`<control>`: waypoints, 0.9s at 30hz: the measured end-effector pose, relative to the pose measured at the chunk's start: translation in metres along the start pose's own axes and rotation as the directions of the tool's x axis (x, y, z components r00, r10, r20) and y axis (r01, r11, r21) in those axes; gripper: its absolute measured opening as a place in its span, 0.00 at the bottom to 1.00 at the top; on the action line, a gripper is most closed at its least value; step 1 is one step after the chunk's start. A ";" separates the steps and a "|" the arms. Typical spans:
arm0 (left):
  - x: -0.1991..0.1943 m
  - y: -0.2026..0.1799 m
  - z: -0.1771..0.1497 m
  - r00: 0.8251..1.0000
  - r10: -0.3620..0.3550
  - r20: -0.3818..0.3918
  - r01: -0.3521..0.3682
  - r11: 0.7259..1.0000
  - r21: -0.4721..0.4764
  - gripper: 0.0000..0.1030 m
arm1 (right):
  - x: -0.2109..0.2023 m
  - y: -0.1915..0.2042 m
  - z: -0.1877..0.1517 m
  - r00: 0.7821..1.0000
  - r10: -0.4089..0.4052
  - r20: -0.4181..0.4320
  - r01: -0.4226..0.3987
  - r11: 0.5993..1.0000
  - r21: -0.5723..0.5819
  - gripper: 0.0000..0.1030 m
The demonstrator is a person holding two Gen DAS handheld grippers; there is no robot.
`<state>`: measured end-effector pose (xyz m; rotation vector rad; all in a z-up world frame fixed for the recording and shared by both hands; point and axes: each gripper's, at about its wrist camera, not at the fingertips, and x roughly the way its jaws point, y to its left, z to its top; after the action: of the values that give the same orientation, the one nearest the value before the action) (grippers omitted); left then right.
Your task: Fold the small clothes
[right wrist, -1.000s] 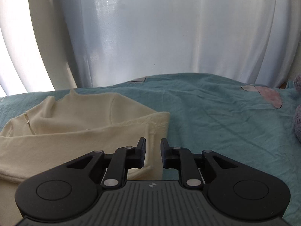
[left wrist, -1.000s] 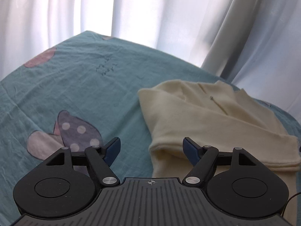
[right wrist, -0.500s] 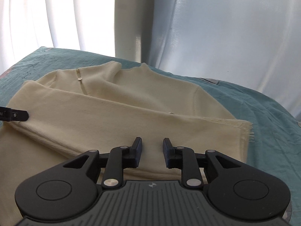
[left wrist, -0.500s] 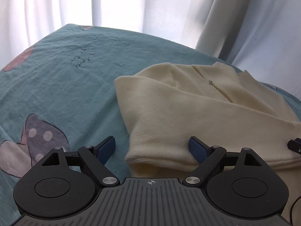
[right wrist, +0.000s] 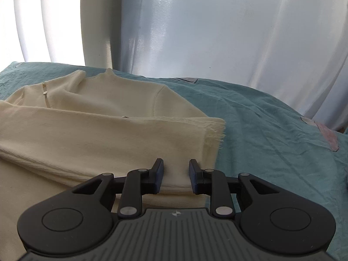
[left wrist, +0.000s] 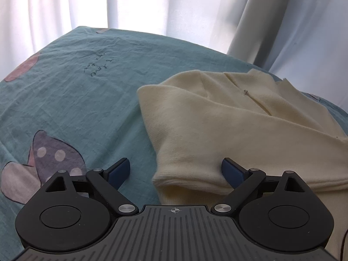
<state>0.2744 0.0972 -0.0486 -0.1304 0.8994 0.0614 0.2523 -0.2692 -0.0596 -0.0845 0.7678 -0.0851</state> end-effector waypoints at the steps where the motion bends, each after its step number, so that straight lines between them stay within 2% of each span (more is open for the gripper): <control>1: -0.002 0.001 -0.001 1.000 -0.001 -0.003 0.001 1.000 -0.003 0.93 | -0.003 -0.002 -0.001 1.000 -0.013 -0.005 0.013 1.000 0.007 0.24; 3: -0.009 0.004 -0.005 1.000 0.008 0.000 -0.008 1.000 0.001 0.93 | -0.009 -0.003 -0.001 0.995 -0.100 -0.023 0.100 0.995 0.003 0.37; 4: -0.014 0.005 -0.007 1.000 0.011 0.003 -0.011 1.000 0.006 0.93 | -0.014 -0.005 -0.003 0.992 -0.125 -0.023 0.125 0.992 0.000 0.37; 9: -0.041 0.008 -0.030 1.000 0.006 -0.018 -0.005 0.999 0.054 0.92 | -0.054 -0.020 -0.020 0.996 -0.081 -0.033 0.081 0.996 0.026 0.37; 12: -0.063 0.012 -0.057 0.997 -0.050 -0.063 0.054 0.997 0.055 0.92 | -0.085 -0.029 -0.044 0.997 -0.011 -0.072 0.014 0.999 0.039 0.40; 15: -0.087 0.018 -0.087 0.989 -0.100 -0.111 0.107 0.992 0.061 0.92 | -0.116 -0.038 -0.077 0.987 0.091 -0.132 -0.082 0.994 0.074 0.45; 18: -0.106 0.028 -0.114 0.973 -0.150 -0.174 0.159 0.986 0.044 0.92 | -0.139 -0.041 -0.114 0.965 0.163 -0.205 -0.141 0.983 0.114 0.45; 21: -0.124 0.032 -0.132 0.967 -0.156 -0.202 0.172 0.983 0.064 0.92 | -0.156 -0.043 -0.144 0.940 0.212 -0.266 -0.176 0.973 0.152 0.45; 23: -0.132 0.035 -0.139 0.961 -0.172 -0.216 0.187 0.981 0.048 0.87 | -0.164 -0.043 -0.155 0.930 0.231 -0.285 -0.191 0.968 0.161 0.45; 25: -0.138 0.036 -0.145 0.947 -0.217 -0.237 0.231 0.972 0.036 0.84 | -0.171 -0.046 -0.161 0.927 0.249 -0.280 -0.207 0.963 0.172 0.45; 27: -0.142 0.035 -0.149 0.946 -0.214 -0.244 0.235 0.970 0.060 0.76 | -0.174 -0.050 -0.165 0.926 0.260 -0.273 -0.213 0.958 0.191 0.44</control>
<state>0.0669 0.1109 -0.0323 -0.1589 1.1181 -0.2110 0.0110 -0.3079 -0.0524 0.1770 1.0633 0.0746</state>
